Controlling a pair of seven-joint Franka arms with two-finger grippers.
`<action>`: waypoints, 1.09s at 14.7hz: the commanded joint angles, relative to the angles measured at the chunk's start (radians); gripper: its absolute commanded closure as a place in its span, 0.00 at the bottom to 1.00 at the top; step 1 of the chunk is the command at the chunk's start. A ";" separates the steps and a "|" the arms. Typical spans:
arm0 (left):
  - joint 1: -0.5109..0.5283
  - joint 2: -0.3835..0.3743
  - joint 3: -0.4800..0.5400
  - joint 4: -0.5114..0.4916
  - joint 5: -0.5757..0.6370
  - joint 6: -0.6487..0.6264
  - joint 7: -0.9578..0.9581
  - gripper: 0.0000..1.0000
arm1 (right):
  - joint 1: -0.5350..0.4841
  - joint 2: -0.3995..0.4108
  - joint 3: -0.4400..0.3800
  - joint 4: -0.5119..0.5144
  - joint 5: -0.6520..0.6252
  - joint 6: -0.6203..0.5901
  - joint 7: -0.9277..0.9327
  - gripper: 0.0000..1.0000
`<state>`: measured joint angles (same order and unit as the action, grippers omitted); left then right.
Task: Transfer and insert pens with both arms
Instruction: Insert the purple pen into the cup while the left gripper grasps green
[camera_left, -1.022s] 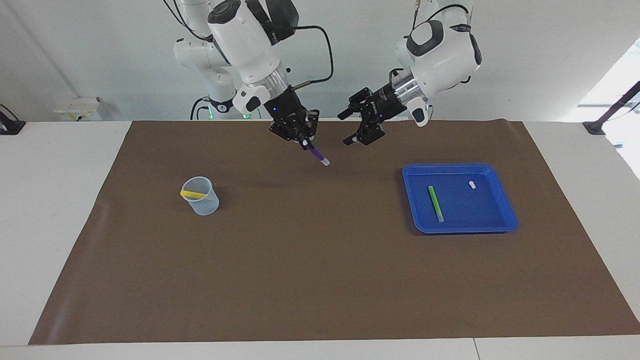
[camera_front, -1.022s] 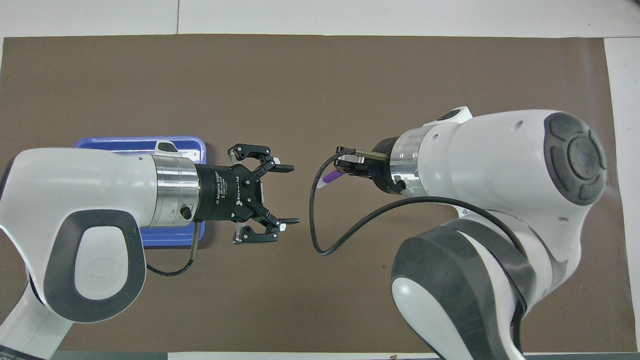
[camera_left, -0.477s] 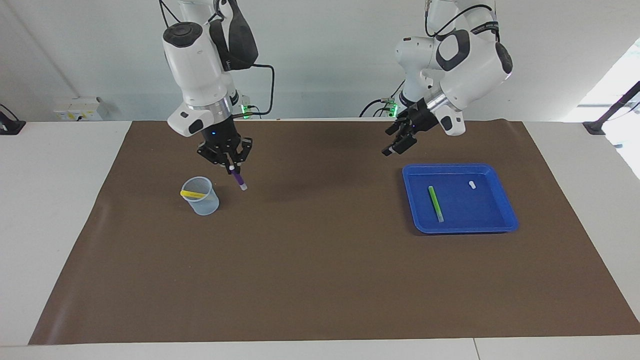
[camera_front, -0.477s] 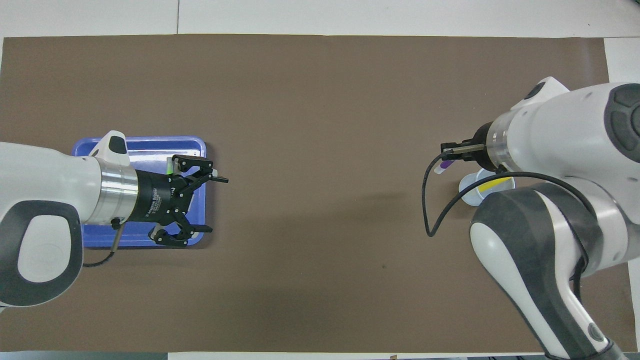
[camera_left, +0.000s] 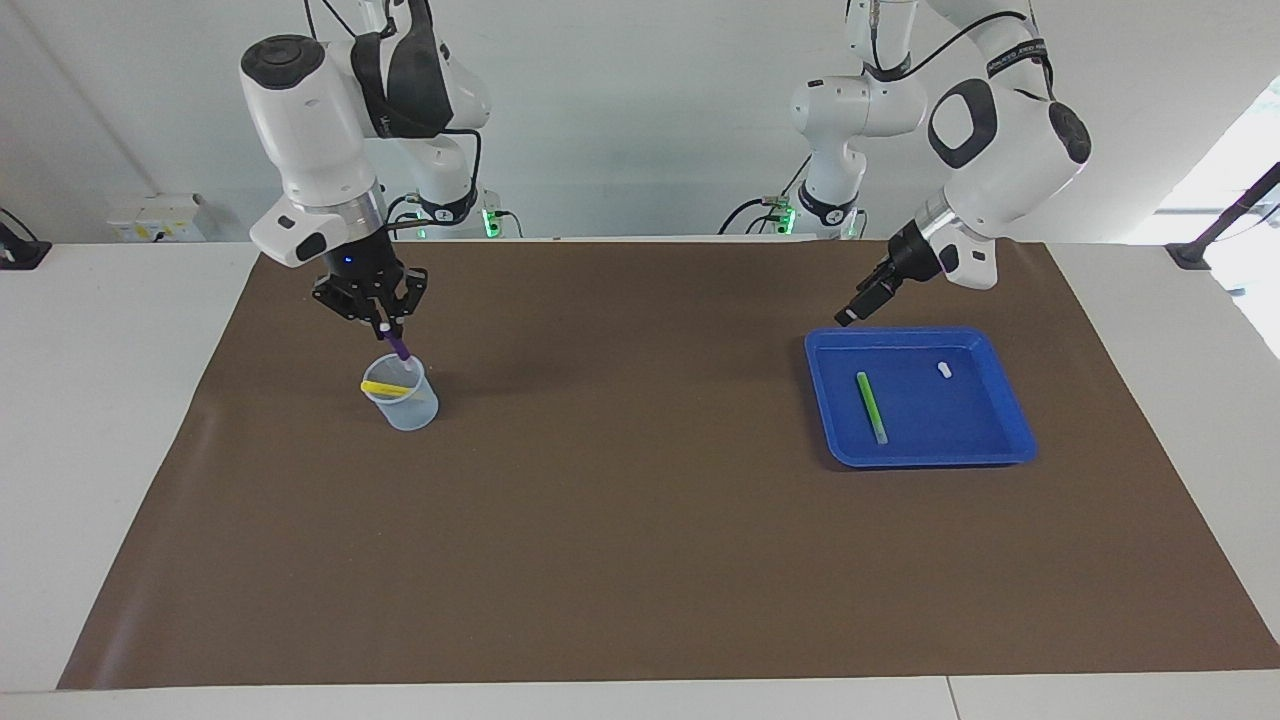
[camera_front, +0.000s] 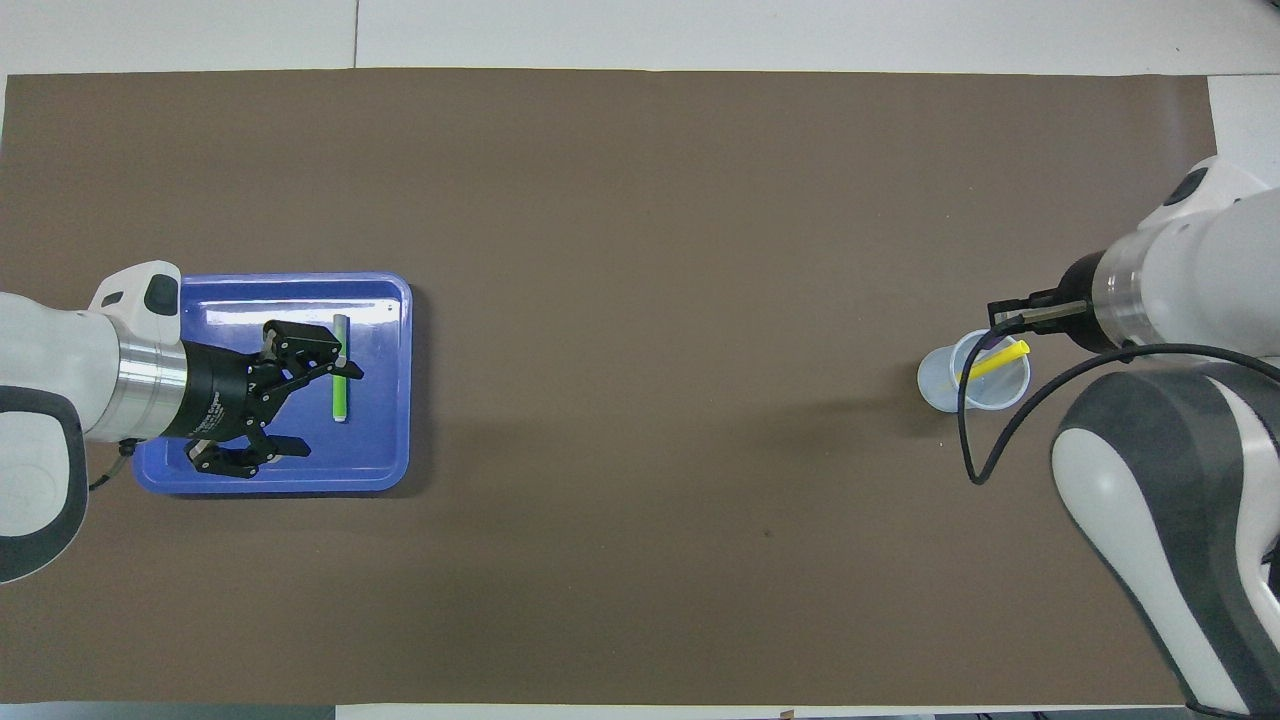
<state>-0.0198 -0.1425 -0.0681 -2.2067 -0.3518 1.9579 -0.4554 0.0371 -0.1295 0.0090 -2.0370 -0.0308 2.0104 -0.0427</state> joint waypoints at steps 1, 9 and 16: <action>-0.002 0.044 -0.007 -0.022 0.111 0.123 0.148 0.00 | -0.005 -0.064 0.002 -0.141 -0.018 0.123 -0.009 1.00; -0.051 0.254 -0.007 -0.027 0.280 0.426 0.342 0.01 | -0.009 -0.022 -0.018 -0.258 0.000 0.267 0.018 1.00; -0.061 0.291 -0.007 -0.033 0.335 0.463 0.362 0.11 | -0.009 0.002 -0.018 -0.244 0.002 0.274 0.058 0.10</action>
<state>-0.0730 0.1539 -0.0820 -2.2280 -0.0412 2.4009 -0.1018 0.0348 -0.1241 -0.0104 -2.2832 -0.0298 2.2801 0.0055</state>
